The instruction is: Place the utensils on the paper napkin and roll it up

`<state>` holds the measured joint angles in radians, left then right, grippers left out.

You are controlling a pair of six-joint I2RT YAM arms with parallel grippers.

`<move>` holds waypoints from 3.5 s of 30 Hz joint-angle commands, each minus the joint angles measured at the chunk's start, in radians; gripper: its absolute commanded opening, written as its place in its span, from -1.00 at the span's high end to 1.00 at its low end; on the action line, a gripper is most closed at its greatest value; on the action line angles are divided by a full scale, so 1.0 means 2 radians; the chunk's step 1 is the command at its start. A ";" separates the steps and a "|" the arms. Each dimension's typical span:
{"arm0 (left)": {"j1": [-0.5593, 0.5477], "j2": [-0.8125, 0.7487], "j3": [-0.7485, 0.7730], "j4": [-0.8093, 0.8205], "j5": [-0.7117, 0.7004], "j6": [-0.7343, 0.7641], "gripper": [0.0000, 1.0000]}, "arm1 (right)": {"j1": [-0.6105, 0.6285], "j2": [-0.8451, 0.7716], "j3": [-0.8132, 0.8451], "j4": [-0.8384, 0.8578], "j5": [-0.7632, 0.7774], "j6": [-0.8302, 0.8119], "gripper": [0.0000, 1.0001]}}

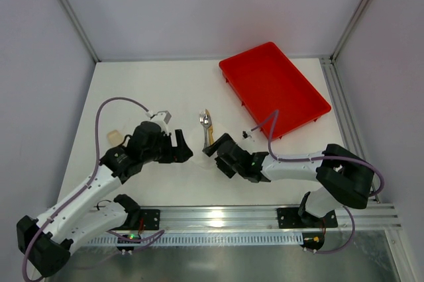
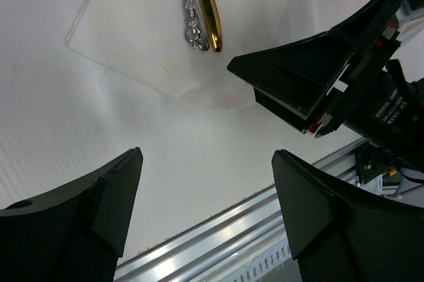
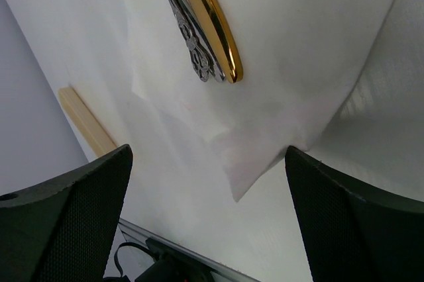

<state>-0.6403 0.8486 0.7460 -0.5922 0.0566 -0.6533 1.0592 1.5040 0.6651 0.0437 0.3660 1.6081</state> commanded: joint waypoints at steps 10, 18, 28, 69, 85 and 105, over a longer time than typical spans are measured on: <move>-0.002 0.012 -0.086 0.139 0.091 -0.034 0.00 | 0.003 -0.019 -0.009 0.028 0.011 0.013 -0.91; -0.043 0.090 -0.105 0.224 0.082 -0.041 0.22 | 0.003 -0.041 -0.029 0.059 0.013 0.004 -0.90; -0.073 0.146 -0.120 0.259 0.055 -0.071 0.15 | 0.001 -0.040 -0.042 0.080 0.006 0.005 -0.90; -0.113 0.248 -0.092 0.315 -0.092 -0.026 0.03 | -0.109 -0.187 -0.005 -0.043 -0.166 -0.723 -0.71; -0.107 0.274 -0.072 0.302 -0.103 -0.046 -0.03 | -0.144 -0.040 0.002 0.042 -0.394 -0.883 -0.38; -0.106 0.240 -0.080 0.280 -0.136 -0.050 -0.04 | -0.114 0.034 0.043 0.081 -0.356 -0.877 0.10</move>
<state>-0.8566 1.3651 0.5739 -0.0303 -0.1707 -0.7467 0.8169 1.5620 0.7116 0.1577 -0.3759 -0.1307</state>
